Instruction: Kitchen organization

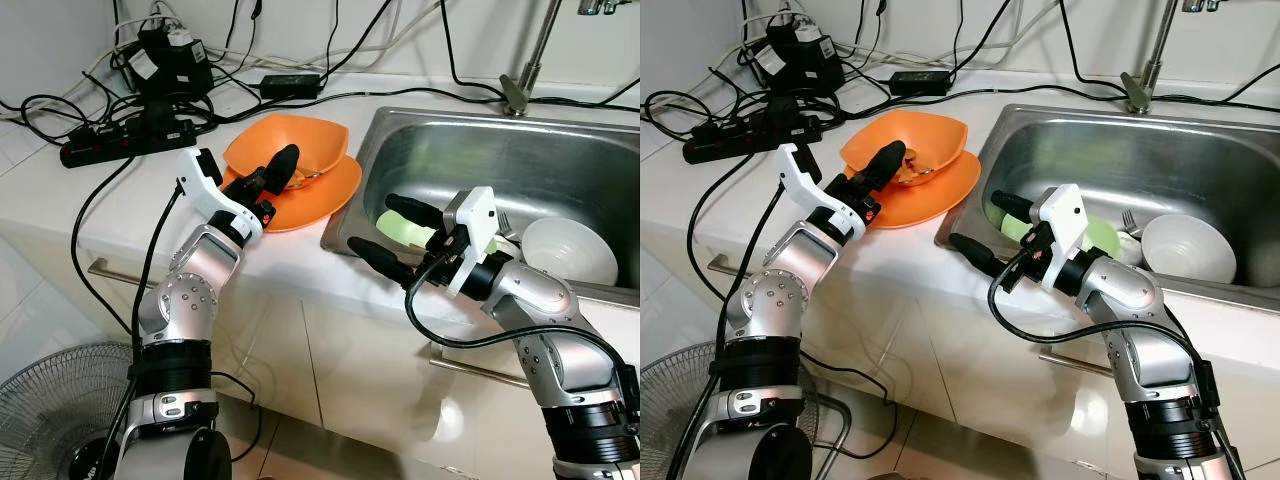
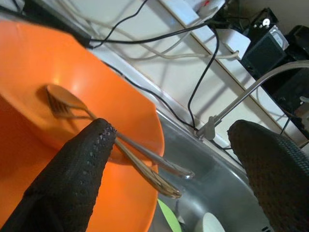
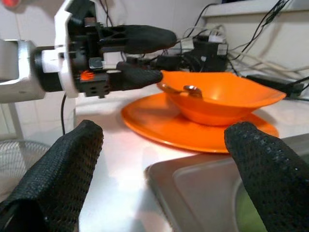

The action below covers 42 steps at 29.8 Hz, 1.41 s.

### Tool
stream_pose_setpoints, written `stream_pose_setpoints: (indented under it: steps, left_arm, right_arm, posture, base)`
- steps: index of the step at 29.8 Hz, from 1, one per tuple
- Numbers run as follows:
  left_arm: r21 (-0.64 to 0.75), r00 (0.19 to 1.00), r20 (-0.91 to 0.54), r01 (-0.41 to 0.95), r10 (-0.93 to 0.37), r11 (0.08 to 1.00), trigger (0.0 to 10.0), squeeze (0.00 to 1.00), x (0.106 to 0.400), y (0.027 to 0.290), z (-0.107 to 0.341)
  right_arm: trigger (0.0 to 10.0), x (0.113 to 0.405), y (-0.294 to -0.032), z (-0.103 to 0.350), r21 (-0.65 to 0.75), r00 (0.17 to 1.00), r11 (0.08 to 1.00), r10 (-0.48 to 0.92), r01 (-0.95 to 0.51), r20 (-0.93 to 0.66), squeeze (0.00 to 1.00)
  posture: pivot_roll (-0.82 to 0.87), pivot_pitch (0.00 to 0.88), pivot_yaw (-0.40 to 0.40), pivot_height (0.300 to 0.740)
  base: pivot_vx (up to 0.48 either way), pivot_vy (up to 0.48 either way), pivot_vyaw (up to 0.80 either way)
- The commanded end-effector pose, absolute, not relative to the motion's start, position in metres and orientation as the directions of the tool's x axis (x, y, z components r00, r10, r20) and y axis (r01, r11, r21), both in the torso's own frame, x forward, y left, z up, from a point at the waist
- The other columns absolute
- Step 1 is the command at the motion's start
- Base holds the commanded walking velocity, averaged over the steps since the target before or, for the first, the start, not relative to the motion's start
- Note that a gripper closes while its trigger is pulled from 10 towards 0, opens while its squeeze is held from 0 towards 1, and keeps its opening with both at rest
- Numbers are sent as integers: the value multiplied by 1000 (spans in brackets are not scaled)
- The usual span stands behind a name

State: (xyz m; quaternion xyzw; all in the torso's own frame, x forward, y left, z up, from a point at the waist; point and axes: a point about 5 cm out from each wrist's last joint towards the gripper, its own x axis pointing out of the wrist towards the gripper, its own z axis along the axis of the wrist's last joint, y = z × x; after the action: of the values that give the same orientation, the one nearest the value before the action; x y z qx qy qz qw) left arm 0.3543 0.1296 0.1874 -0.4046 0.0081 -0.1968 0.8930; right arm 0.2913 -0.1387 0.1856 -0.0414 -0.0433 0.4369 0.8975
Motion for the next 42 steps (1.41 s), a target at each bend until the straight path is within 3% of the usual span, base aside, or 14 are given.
stream_pose_setpoints:
  steps: [1, 7, 9, 10, 11, 22, 42]
  left_arm:
    - [-776, 932, 129, 307, -339, 551, 10000, 0, 359, 134, 186]
    - [-829, 932, 73, 254, -354, 499, 9725, 0, 361, 130, 178]
    - [-832, 932, 65, 248, -356, 497, 6392, 0, 360, 132, 175]
    - [-832, 932, 65, 248, -356, 497, 6392, 0, 360, 132, 175]
    - [-842, 928, 52, 239, -369, 483, 0, 0, 360, 132, 172]
    - [-886, 924, 35, 205, -380, 415, 0, 0, 358, 136, 168]
    - [-893, 943, 52, 191, -328, 407, 0, 0, 355, 146, 172]
  right_arm:
    - [10000, 288, -134, 189, -120, 597, 597, 801, -793, 41, 686]
    - [10000, 285, -131, 189, -131, 586, 584, 810, -801, 26, 675]
    - [10000, 284, -131, 189, -133, 586, 584, 810, -801, 23, 667]
    - [10000, 284, -131, 189, -133, 586, 584, 810, -801, 23, 667]
    - [10000, 284, -130, 189, -132, 587, 584, 809, -801, 21, 667]
    - [10000, 286, -128, 187, -137, 585, 581, 811, -802, 15, 663]
    - [10000, 287, -120, 183, -143, 566, 561, 824, -815, 6, 663]
  posture:
    - [-124, 20, 143, 740]
    - [-122, 25, 148, 740]
    - [-121, 26, 146, 740]
    - [-121, 26, 146, 740]
    - [-120, 26, 145, 740]
    - [-108, 23, 139, 740]
    - [-94, 20, 129, 740]
  base:
    - [0, 0, 0]
    - [0, 0, 0]
    - [0, 0, 0]
    - [0, 0, 0]
    - [0, 0, 0]
    - [0, 0, 0]
    - [0, 0, 0]
